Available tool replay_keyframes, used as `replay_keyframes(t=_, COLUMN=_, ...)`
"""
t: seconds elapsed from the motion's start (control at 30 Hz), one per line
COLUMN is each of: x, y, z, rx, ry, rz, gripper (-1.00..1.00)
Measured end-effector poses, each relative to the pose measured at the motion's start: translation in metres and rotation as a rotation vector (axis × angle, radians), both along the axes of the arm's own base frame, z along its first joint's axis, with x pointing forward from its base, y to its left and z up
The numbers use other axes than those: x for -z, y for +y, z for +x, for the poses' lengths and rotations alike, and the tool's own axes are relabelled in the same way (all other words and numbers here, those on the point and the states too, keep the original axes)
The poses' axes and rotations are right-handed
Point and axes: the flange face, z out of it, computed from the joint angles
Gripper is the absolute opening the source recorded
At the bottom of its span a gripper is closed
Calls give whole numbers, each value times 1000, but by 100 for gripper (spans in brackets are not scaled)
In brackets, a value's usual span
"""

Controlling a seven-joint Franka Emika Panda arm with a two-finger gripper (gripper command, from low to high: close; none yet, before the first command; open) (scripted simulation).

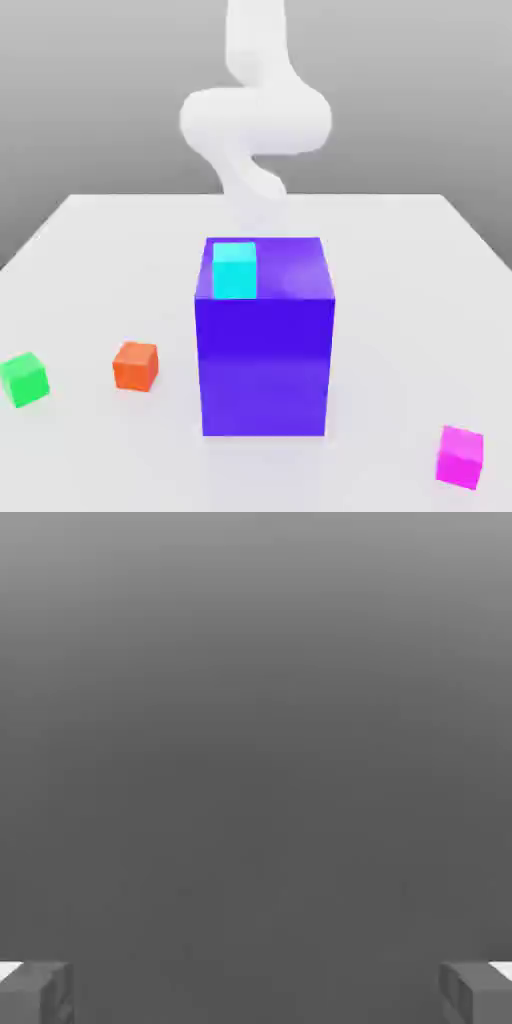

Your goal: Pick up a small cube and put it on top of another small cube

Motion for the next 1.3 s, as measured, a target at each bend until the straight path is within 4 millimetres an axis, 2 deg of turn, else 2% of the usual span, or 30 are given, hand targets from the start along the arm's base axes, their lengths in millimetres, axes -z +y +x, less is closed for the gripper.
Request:
replay_keyframes(t=0.1, x=45, y=24, z=37, rx=-112, ry=79, rz=-46, gripper=0)
replay_keyframes(t=0.23, x=109, y=60, z=73, rx=-259, ry=176, rz=-106, gripper=0)
replay_keyframes(t=0.37, x=177, y=99, z=96, rx=-409, ry=270, rz=-167, gripper=0)
replay_keyframes(t=0.47, x=231, y=128, z=105, rx=-523, ry=338, rz=-215, gripper=0)
replay_keyframes(t=0.53, x=268, y=148, z=106, rx=-599, ry=382, rz=-246, gripper=0)
replay_keyframes(t=0.67, x=342, y=193, z=96, rx=-773, ry=467, rz=-316, gripper=0)
replay_keyframes(t=0.87, x=454, y=227, z=67, rx=-989, ry=597, rz=-412, gripper=0)
replay_keyframes(t=0.97, x=501, y=235, z=57, rx=-1049, ry=629, rz=-437, gripper=0)
replay_keyframes(t=1.03, x=528, y=236, z=55, rx=-1055, ry=632, rz=-440, gripper=0)
replay_keyframes(t=1.07, x=542, y=236, z=55, rx=-1057, ry=633, rz=-440, gripper=-100)
replay_keyframes(t=1.3, x=545, y=236, z=54, rx=-1057, ry=634, rz=-440, gripper=-100)
